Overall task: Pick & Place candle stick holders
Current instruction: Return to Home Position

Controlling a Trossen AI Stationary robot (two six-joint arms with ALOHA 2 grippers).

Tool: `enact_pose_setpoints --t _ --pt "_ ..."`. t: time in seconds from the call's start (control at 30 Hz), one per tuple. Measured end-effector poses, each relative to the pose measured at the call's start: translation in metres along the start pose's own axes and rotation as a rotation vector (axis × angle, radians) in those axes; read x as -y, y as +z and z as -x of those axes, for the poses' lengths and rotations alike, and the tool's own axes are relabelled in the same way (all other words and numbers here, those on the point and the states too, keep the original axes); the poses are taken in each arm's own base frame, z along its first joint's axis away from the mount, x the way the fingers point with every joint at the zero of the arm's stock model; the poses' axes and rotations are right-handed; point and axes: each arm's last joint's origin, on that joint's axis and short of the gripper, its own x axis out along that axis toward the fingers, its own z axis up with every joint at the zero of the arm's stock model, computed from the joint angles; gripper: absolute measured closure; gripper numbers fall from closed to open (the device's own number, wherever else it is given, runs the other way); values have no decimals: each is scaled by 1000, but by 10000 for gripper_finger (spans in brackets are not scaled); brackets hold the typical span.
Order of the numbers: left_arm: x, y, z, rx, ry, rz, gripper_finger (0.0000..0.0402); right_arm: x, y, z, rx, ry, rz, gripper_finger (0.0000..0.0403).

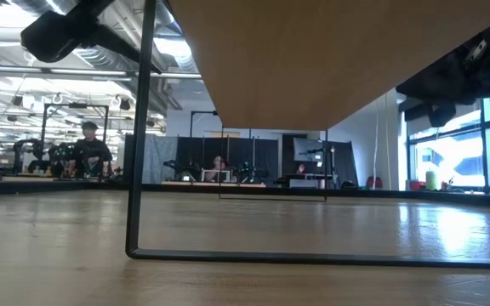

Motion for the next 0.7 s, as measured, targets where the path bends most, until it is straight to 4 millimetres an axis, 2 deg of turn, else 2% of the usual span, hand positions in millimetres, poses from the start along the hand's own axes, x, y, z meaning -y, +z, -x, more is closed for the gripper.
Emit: enact_pose_setpoints --t 0.2,0.47,0.7 --pt "0 -1 0 -16 7 13 158 -2 0 -5 120 88 -13 403" --pt "1 -1 0 -1 -11 13 158 0 -3 -5 90 35 -28 403" --pt "3 1 2 105 -91 -35 158 0 -4 -6 82 32 -28 403"
